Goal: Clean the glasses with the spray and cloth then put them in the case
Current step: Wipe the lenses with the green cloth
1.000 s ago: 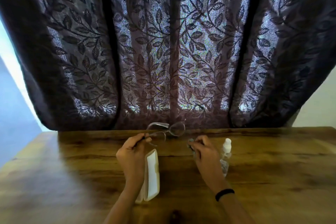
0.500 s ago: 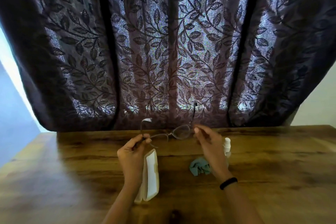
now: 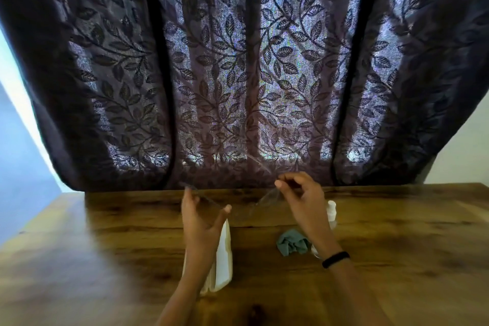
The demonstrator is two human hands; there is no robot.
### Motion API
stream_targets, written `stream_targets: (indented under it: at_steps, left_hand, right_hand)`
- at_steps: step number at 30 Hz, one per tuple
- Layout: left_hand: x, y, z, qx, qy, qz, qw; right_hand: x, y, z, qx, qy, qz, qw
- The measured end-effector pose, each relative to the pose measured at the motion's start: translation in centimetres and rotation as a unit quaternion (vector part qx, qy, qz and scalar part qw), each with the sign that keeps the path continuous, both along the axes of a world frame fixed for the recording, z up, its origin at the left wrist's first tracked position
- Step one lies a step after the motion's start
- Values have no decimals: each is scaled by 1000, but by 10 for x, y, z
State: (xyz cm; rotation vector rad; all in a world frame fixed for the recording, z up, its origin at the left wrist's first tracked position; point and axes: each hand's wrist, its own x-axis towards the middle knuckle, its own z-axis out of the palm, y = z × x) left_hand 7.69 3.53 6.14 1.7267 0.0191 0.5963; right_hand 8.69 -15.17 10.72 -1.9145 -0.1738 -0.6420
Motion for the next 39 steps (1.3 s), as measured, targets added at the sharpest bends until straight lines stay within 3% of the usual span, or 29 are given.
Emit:
stream_targets:
  at_steps: [4,9,13,16,22,28,32,39]
  left_hand:
    - [-11,-12,15,76,-116,146,980]
    - [-19,-23,40,138,-258,189,937]
    - [-17,-27,47,352,-314,106,875]
    - [-14,-33,54,466,-273,-3,841]
    - [-10,-35,61,480,-185,-28,857]
    - [-8,-30,61,467,-180,2,866]
    - [-10,-20,63,414,-189,9,890]
    - [-9,-14,61,363,-180,13,914]
  right_hand:
    - [-2,2,6,-100,-50,-38,993]
    - [-5,6,10,-152,-82,-54,984]
    - [-6,11,10,-196,-81,-54,976]
    - [-8,14,10,-221,-82,-38,971]
    - [-9,14,10,-166,-51,-10,985]
    - [-16,18,12,-73,-68,44,994]
    - [-17,10,3,16,-51,-9,999]
    - [-4,-2,-51,-181,136,-43,973]
